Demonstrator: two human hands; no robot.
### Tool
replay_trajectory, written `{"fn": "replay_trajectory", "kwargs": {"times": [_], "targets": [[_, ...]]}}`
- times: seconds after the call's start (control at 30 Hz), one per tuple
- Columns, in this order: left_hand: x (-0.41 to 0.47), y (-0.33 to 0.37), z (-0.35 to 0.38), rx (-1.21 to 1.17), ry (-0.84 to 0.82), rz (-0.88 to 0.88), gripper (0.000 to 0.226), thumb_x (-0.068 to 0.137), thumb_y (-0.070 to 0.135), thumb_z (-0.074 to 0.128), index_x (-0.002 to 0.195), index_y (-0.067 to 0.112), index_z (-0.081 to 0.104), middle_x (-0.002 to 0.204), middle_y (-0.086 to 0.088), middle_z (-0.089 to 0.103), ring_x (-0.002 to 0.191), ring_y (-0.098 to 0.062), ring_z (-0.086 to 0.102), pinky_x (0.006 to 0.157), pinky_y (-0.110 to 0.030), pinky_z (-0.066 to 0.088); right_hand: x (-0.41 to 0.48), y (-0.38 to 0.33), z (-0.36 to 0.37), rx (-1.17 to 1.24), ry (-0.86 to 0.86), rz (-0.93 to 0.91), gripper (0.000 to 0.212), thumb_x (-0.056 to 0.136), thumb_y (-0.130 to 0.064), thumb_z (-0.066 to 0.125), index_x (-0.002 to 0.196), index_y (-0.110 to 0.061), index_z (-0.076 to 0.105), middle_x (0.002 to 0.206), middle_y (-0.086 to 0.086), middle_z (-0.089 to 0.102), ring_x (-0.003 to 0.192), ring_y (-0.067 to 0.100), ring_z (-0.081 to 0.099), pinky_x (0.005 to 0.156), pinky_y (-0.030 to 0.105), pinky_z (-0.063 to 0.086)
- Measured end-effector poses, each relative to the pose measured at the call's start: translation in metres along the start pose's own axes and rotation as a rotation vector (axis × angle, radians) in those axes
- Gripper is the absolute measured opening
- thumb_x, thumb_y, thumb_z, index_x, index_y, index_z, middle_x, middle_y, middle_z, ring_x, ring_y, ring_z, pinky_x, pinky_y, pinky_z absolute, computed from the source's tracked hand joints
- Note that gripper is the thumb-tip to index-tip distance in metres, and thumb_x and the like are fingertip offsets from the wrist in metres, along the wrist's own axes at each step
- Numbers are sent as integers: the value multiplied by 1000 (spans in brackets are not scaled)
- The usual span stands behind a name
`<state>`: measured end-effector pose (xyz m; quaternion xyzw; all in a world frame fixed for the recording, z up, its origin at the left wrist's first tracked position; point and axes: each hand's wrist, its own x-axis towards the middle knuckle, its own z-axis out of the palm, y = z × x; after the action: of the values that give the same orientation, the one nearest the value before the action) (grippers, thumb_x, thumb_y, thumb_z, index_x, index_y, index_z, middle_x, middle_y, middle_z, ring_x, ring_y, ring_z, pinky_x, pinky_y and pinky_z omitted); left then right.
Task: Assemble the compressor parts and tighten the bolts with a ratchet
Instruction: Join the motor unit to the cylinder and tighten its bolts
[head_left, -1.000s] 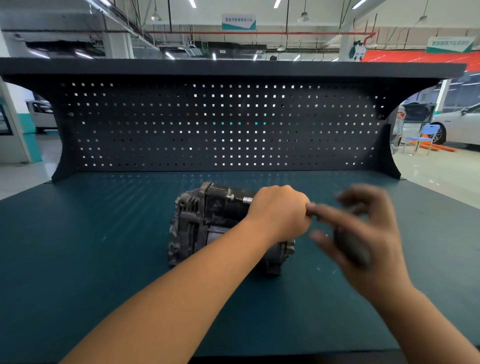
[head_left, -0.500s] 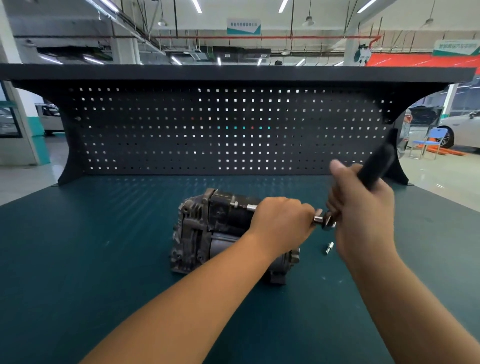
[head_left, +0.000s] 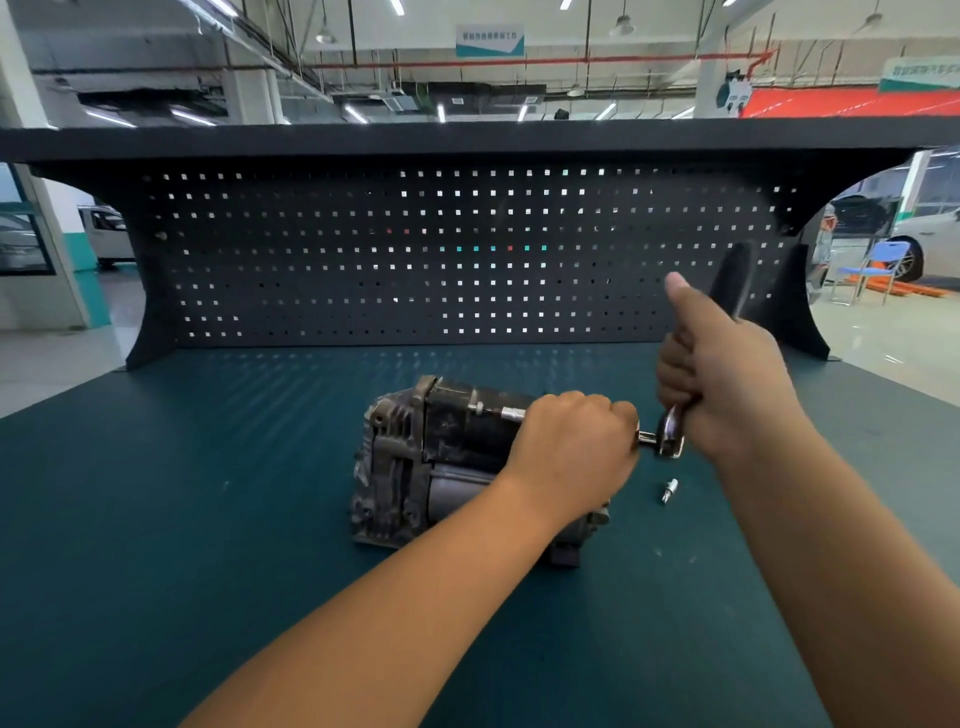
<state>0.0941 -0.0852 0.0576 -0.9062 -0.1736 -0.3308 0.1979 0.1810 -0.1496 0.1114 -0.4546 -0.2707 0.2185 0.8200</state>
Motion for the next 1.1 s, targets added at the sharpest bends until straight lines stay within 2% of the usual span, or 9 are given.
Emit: {"fn": "replay_trajectory", "kwargs": {"times": [0.17,0.3,0.43,0.53,0.7,0.77,0.83,1.0,1.1], "targets": [[1,11,4,1,33,-15,25,59,33,75,51,20,55,46,5,54,43,-15,54,42,-20,34,8,-8,2,-16,-106,82,45,89,-36,60,60,-21,29,43,-8,21,34,6,17,33,15,15],[12,7,-11,-178,9,-90,17,59,17,56,43,12,55,39,-5,54,33,-24,53,44,-17,27,-48,16,2,-314,-116,-737,39,79,-28,59,50,-23,32,49,-8,26,47,8,23,44,20,22],[20,-1,-20,-264,-170,42,28,87,17,44,61,20,39,82,-12,66,82,-36,62,58,-30,34,-66,32,-4,-562,-351,-1169,55,93,-25,46,43,-4,37,46,4,27,47,13,25,45,23,23],[11,3,-23,-265,-175,-65,29,81,11,57,57,14,41,72,-14,65,73,-36,63,51,-25,30,-51,16,6,-494,-201,-932,53,88,-40,52,49,-12,30,49,-7,23,48,6,21,44,17,21],[4,13,-8,-47,-42,-113,26,54,30,79,55,17,57,48,1,58,44,-21,57,46,-20,36,16,-13,11,-63,-94,89,50,92,-43,55,57,-20,26,40,-7,20,33,8,16,36,14,14],[7,13,-5,-25,-93,-122,29,50,33,81,48,16,58,44,0,57,40,-19,56,44,-16,32,21,-12,6,-44,-128,242,49,93,-40,53,57,-20,27,40,-7,19,32,7,16,34,14,13],[10,14,-10,45,-140,-110,20,65,32,73,58,16,63,55,-2,64,51,-20,63,47,-19,28,6,-2,3,-65,-135,55,46,93,-30,55,58,-20,27,42,-7,21,35,8,17,36,16,16],[20,2,-17,-298,-129,-134,27,90,27,32,78,18,55,87,-10,66,86,-30,62,62,-31,35,-54,28,-8,-523,-493,-1208,43,90,-17,50,49,-8,39,50,-8,30,54,2,24,54,13,23],[17,2,-20,-221,-155,-68,23,86,25,38,76,14,57,84,-9,66,75,-30,59,60,-28,29,-47,23,-4,-573,-326,-1106,54,94,-30,47,46,-8,32,52,-7,24,51,4,22,48,14,23]]}}
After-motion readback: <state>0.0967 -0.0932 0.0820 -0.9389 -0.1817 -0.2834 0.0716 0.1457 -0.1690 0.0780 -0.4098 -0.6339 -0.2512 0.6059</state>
